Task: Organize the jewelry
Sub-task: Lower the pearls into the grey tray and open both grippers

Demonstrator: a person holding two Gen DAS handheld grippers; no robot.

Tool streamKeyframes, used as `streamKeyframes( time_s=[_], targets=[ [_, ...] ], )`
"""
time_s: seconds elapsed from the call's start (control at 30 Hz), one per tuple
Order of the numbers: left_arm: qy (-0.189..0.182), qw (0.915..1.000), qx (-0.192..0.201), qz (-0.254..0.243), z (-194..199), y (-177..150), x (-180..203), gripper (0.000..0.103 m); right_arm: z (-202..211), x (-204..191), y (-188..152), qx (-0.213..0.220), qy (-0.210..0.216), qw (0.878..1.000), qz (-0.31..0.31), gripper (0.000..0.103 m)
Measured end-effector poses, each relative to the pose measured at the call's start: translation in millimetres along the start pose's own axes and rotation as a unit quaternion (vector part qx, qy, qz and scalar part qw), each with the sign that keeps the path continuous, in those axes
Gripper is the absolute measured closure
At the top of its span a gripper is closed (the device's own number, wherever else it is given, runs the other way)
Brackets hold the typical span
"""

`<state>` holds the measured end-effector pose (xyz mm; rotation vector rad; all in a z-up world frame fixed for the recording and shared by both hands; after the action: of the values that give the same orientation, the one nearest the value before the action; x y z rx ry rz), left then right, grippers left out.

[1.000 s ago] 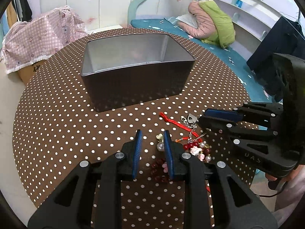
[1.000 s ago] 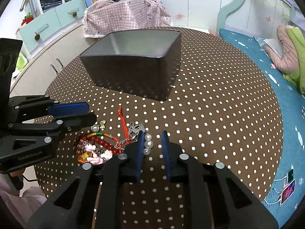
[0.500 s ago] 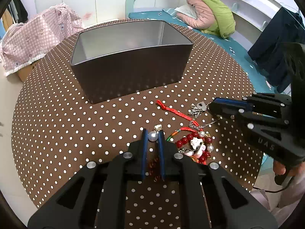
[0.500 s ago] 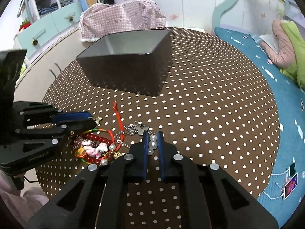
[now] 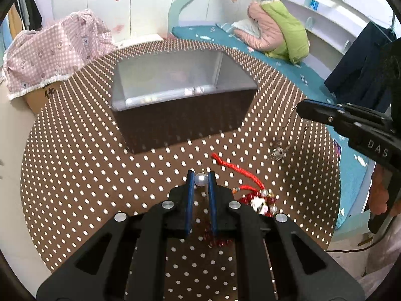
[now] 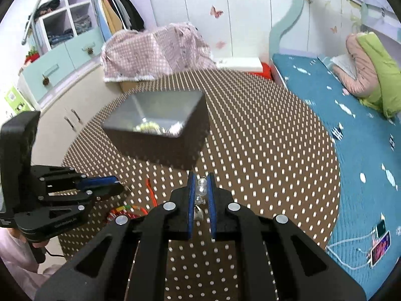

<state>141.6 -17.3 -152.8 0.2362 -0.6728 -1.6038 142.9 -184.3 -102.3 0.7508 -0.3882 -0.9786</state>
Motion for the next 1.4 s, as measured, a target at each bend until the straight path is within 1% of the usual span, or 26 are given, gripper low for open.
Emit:
streamKeyframes(
  time_s=[0.13, 0.3, 0.47, 0.57, 0.67, 0.77, 0.87, 0.93, 1.0, 1.07, 1.1, 1.13, 1.3, 1.4],
  targets=[
    [-0.002, 0.9997, 0.022, 0.004, 13.7, 10.5, -4.1, 0.092, 7.4, 1.6, 11.3, 0.015, -0.004, 1.000, -0.001, 0.095],
    [-0.004, 0.9982, 0.061, -0.003, 33.7, 31.0, -0.5, 0.092, 14.5, -3.2, 39.1, 0.039, -0.013, 0.999, 0.032, 0.095],
    [-0.001, 0.9960, 0.089, 0.000, 43.9, 56.1, -0.8, 0.092, 17.6, -12.6, 74.5, 0.073, 0.002, 0.995, 0.061, 0.095],
    [-0.001, 0.9949, 0.100, 0.012, 43.8, 68.5, -5.5, 0.092, 10.0, -17.6, 88.1, 0.079, 0.011, 0.994, 0.072, 0.095],
    [0.002, 0.9948, 0.099, 0.023, 36.7, 74.0, -8.9, 0.092, -3.5, -22.1, 93.9, 0.072, 0.022, 0.995, 0.072, 0.095],
    [0.006, 0.9952, 0.094, 0.028, 27.7, 81.5, -11.9, 0.092, -14.3, -22.3, 90.4, 0.060, 0.034, 0.996, 0.064, 0.095],
    [0.005, 0.9956, 0.088, 0.030, 21.5, 82.4, -13.2, 0.092, -19.5, -22.8, 88.6, 0.052, 0.042, 0.996, 0.062, 0.095],
    [0.007, 0.9960, 0.084, 0.030, 17.3, 81.4, -15.9, 0.092, -23.9, -18.9, 87.6, 0.044, 0.040, 0.997, 0.047, 0.094],
    [0.009, 0.9963, 0.080, 0.030, 14.8, 79.8, -15.9, 0.091, -29.9, -13.6, 83.7, 0.027, 0.024, 0.999, 0.032, 0.093],
    [0.009, 0.9965, 0.078, 0.031, 13.6, 77.8, -16.8, 0.089, -33.5, -10.9, 79.1, 0.016, 0.020, 0.999, 0.020, 0.081],
    [0.009, 0.9965, 0.077, 0.032, 13.6, 76.8, -17.5, 0.084, -34.2, -10.9, 76.5, 0.013, 0.018, 1.000, 0.015, 0.067],
    [0.009, 0.9965, 0.077, 0.033, 13.3, 76.3, -18.5, 0.079, -33.8, -10.8, 73.5, 0.012, 0.016, 1.000, 0.013, 0.062],
    [0.009, 0.9966, 0.074, 0.034, 15.9, 66.9, -19.4, 0.079, -31.7, -11.2, 57.5, -0.004, 0.014, 1.000, 0.007, 0.061],
    [0.002, 0.9971, 0.072, 0.024, 21.5, 54.7, -13.9, 0.079, -26.9, -9.1, 43.9, -0.013, 0.010, 1.000, -0.001, 0.059]
  ],
)
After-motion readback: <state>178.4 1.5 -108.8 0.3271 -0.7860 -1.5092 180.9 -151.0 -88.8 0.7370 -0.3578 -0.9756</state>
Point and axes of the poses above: each gripper's, at about its wrist camera, not at the fingertips, and z roughly against the way its jaws point, x to its right, y to its top, the point moved 3 cm from there along -z, roughly the way its jaws point, and after that the axes turned 12 degrees about z, right-handed, at the moved point
